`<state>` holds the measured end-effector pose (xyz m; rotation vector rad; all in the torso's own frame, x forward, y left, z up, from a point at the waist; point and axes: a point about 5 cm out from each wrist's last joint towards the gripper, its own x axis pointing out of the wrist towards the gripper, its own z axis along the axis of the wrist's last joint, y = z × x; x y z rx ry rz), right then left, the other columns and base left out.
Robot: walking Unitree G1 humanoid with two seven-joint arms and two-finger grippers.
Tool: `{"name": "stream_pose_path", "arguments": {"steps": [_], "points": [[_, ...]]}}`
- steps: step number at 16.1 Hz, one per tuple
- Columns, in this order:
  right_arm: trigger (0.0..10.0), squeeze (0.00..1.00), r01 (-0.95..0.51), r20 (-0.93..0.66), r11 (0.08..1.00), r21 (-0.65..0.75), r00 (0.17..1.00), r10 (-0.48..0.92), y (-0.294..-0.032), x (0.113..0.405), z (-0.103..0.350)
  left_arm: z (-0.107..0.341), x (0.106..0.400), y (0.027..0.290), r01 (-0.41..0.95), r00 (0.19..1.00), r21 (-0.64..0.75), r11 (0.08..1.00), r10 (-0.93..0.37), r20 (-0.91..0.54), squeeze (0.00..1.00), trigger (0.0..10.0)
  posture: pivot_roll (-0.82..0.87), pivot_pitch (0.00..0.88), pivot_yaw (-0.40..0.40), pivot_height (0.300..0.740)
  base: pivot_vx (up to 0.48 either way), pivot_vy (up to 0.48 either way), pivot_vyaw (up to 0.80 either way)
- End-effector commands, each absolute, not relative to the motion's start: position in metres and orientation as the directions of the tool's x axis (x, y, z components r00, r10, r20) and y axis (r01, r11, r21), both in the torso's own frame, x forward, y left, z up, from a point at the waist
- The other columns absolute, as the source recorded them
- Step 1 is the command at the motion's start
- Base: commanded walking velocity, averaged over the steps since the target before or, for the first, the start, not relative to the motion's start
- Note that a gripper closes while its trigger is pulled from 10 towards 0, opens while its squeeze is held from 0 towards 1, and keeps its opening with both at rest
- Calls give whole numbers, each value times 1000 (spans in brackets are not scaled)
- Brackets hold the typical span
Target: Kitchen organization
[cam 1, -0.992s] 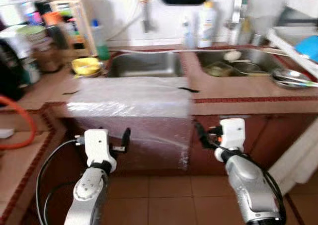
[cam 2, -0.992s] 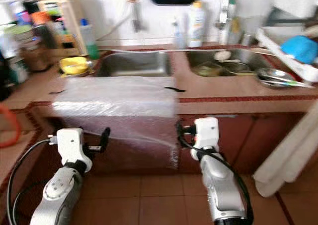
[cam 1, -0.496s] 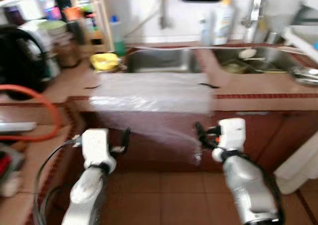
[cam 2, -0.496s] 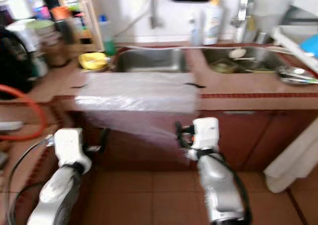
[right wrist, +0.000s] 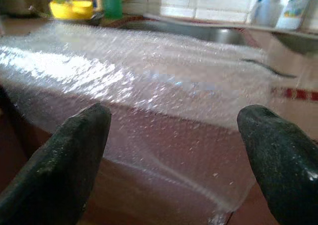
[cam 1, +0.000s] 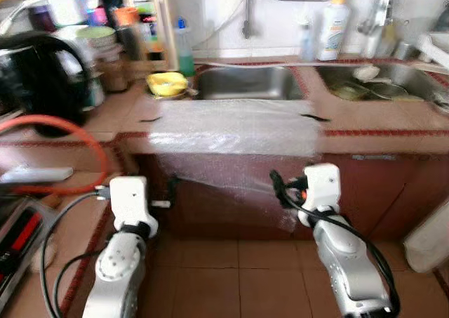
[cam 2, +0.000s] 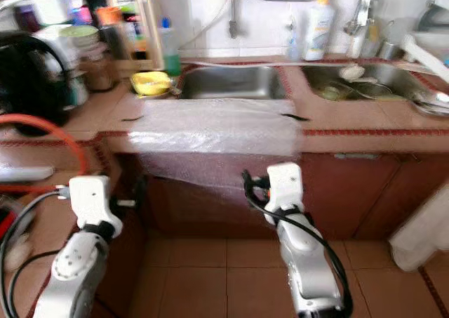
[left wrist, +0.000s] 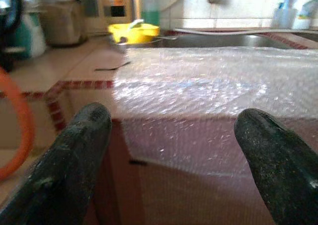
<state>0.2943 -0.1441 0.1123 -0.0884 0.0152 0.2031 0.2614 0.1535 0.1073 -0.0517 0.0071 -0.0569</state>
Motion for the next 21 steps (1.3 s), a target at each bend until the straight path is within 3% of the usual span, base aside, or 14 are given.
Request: {"name": "stream_pose_path", "arguments": {"steps": [1,3,10,21], "points": [[10000,0,-187,14,975,-118,982,190,-146,294,121,111,262,151,76,997,-63,995,-76,10,0,10000,-131,5,77,740,0,0,-775],[10000,0,-169,24,978,-119,985,173,-148,294,123,107,259,153,56,998,-29,998,-56,-4,0,10000,-130,7,77,740,0,0,-666],[10000,0,-125,71,980,-152,988,137,-156,290,135,110,258,151,110,994,-97,989,-110,6,0,10000,-140,5,84,740,0,0,0],[10000,0,-129,75,978,-161,987,143,-153,289,135,106,256,149,129,991,-95,987,-131,-14,0,10000,-140,10,82,740,0,0,0]]}}
